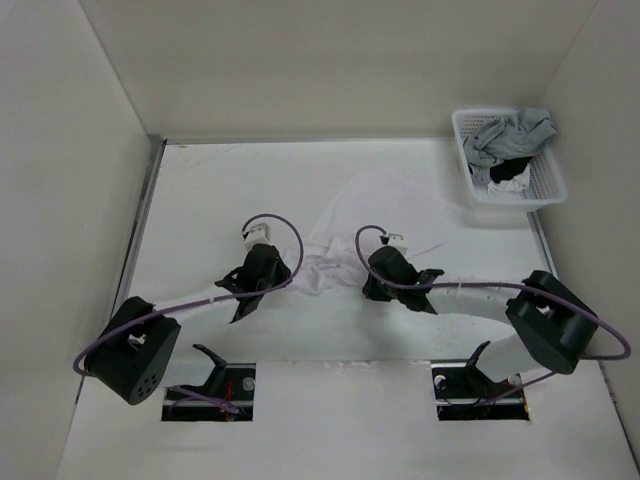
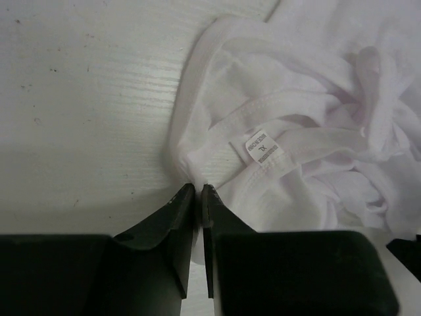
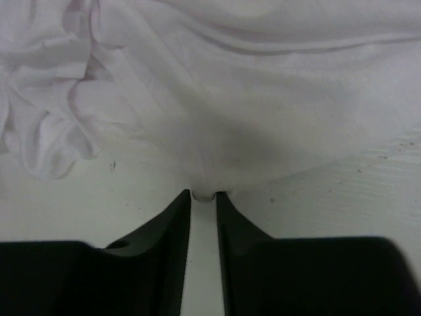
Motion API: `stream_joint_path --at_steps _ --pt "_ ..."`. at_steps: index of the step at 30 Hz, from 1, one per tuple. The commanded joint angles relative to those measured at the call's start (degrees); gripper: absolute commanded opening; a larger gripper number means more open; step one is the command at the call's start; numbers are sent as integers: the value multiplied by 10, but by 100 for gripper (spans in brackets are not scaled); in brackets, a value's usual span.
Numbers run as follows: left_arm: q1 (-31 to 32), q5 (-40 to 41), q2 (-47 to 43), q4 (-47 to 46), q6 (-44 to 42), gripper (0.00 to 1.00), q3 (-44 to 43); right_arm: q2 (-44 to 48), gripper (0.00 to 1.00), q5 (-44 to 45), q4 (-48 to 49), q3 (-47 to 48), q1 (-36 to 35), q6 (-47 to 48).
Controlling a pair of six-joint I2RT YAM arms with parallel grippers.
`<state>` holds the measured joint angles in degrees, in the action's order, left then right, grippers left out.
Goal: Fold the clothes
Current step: Flatten the tank top out
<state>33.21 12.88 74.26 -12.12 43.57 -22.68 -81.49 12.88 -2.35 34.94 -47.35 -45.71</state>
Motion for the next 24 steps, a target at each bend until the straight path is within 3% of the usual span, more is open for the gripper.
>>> stream_joint_path --at_steps 1,4,9,14,20,24 --pt "5 -1 -46 -20 -8 5 -33 -18 16 -20 23 36 -3 -10" --pt "3 -19 -121 1 6 0 -57 53 6 57 3 47 -26 5" --pt "17 13 -304 105 -8 0 -165 235 4 121 -109 105 -93 49" --pt "53 67 -401 178 -45 0 -291 376 3 194 -207 213 -217 86" --pt "99 113 -410 202 -112 0 -448 397 3 287 -231 382 -370 174" --pt "91 138 -395 190 -152 1 -518 377 3 272 -197 417 -372 208"
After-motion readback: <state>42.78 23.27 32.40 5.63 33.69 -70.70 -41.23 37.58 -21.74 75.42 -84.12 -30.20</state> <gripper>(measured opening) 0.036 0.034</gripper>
